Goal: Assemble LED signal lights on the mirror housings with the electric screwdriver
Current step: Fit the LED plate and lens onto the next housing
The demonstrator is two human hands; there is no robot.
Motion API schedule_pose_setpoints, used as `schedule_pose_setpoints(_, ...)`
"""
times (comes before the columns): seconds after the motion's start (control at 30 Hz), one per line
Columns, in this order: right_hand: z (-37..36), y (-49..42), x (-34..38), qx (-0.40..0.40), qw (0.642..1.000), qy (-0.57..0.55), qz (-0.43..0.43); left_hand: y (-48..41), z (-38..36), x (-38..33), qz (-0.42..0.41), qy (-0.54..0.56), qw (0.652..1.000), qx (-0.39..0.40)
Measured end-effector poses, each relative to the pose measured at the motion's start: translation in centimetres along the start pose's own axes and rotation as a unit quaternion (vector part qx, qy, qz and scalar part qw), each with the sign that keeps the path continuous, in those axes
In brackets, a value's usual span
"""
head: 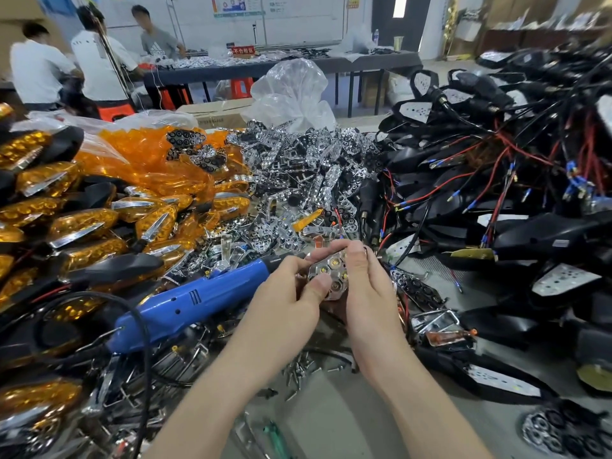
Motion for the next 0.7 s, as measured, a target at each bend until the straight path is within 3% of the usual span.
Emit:
schedule_pose_setpoints(0.13,0.1,0.3,0.4,-0.004,0.998,0.051,0.023,0.4,-0.6,-0.2,-0.004,0.030,1.000,-0.005)
schedule_pose_setpoints(0.33,0.7,0.0,0.2,-0.030,0.998,0.043,0.019,0.5,-1.2,-0.8,-0.017,0.040,0.999,-0.019)
schedule_pose_setpoints(0.53,0.6,-0.4,0.1,0.020,0.995,-0.088,-0.049,0.6,-1.0,-0.7,-0.009,0.081,0.997,0.001)
schedule_pose_setpoints(0.7,0.5,-0.5,0.5,0.009,0.978,-0.195,-0.079,1.0,-0.7,-0.9,-0.029,0.080,0.996,0.032)
Point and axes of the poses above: each hand's wrist, its own y-axis away from the middle knuckle, its own z-axis out of the back of the hand, x = y × z, the point moved 2 cm from there along -y, towards the middle knuckle, and after that the axes turned 5 degrees about x, right-handed, at the moved point
